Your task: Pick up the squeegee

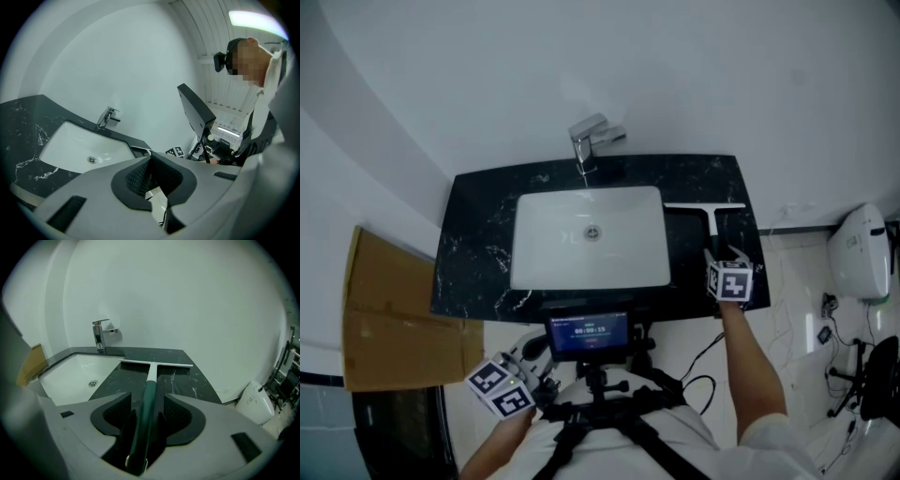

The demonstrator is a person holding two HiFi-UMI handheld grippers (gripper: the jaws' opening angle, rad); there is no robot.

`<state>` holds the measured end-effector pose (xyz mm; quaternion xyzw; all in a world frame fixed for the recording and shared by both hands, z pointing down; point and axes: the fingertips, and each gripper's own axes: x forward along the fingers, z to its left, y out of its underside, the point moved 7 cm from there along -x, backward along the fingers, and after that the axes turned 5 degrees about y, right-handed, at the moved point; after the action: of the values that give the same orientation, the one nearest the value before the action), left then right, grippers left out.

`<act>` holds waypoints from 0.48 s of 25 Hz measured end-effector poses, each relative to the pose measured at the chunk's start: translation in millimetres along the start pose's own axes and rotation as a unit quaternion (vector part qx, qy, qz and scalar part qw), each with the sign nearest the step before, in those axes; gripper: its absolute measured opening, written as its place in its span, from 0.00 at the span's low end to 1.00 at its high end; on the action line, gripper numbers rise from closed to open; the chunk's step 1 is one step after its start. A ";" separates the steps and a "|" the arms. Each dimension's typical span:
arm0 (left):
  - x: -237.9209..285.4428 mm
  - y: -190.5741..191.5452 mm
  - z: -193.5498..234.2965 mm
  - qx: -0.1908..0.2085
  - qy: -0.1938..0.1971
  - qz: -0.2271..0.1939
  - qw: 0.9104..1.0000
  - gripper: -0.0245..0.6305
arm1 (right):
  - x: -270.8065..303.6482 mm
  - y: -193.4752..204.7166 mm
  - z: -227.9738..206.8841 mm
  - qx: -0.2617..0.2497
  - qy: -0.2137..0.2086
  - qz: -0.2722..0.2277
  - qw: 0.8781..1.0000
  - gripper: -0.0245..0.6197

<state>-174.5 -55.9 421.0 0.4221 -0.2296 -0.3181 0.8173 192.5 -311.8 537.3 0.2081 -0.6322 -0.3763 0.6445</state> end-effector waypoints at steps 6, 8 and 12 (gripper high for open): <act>-1.9 0.9 1.5 0.001 -0.002 0.002 1.000 0.03 | 7.2 1.8 2.4 0.005 0.003 0.011 1.000 0.39; -2.2 0.6 1.0 0.000 -0.003 0.001 1.000 0.03 | 9.1 3.3 2.7 0.005 0.003 0.016 1.000 0.39; -3.3 0.2 1.6 0.001 -0.005 0.001 1.000 0.03 | 12.9 5.4 4.1 0.007 0.004 0.023 1.000 0.39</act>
<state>-177.7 -54.3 421.7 0.4207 -0.2345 -0.3190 0.8162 188.6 -317.2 550.3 0.1995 -0.6366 -0.3560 0.6543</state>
